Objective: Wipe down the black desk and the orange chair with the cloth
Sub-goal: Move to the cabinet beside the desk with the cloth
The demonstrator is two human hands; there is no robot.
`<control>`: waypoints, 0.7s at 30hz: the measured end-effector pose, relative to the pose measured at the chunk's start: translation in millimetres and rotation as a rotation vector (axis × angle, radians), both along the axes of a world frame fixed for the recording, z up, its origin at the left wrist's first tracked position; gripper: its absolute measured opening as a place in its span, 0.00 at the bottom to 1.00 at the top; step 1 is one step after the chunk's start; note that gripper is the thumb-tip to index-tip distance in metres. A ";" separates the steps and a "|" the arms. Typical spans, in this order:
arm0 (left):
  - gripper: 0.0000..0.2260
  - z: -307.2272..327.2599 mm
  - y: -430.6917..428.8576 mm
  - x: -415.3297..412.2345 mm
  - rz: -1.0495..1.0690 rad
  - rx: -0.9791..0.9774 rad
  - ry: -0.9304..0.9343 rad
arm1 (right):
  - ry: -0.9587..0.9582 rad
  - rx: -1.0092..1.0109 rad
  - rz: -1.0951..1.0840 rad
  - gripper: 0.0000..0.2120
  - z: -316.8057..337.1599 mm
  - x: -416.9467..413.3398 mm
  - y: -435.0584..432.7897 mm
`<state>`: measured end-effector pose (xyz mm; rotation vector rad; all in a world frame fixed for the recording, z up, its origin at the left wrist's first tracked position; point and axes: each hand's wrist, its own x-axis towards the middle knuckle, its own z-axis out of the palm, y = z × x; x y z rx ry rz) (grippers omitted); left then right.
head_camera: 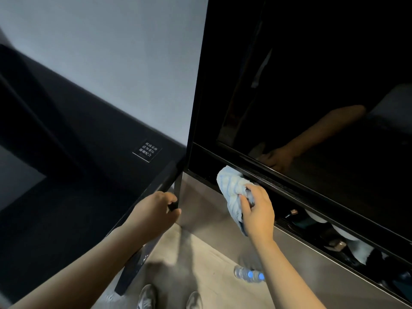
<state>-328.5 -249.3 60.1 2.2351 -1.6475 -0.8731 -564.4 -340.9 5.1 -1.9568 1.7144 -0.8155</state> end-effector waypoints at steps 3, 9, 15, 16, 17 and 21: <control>0.11 -6.9 -5.1 4.8 -0.017 0.011 0.014 | 0.003 0.066 -0.025 0.14 -13.4 6.6 -7.7; 0.14 -17.5 -5.5 9.2 -0.033 0.010 0.008 | 0.127 0.216 -0.018 0.16 -22.2 11.7 -18.8; 0.14 -19.1 -11.4 6.1 -0.030 -0.020 0.006 | 0.144 0.016 -0.296 0.13 -21.4 20.1 -16.5; 0.14 -19.4 -12.0 5.5 -0.030 -0.024 0.007 | 0.103 0.003 -0.326 0.12 -21.3 21.8 -16.2; 0.14 -20.3 -11.7 4.9 -0.033 -0.022 0.009 | 0.063 -0.015 -0.336 0.11 -22.5 22.3 -15.2; 0.14 -25.3 -7.2 3.6 -0.051 -0.014 0.011 | 0.042 -0.051 -0.218 0.06 -32.7 17.5 -9.7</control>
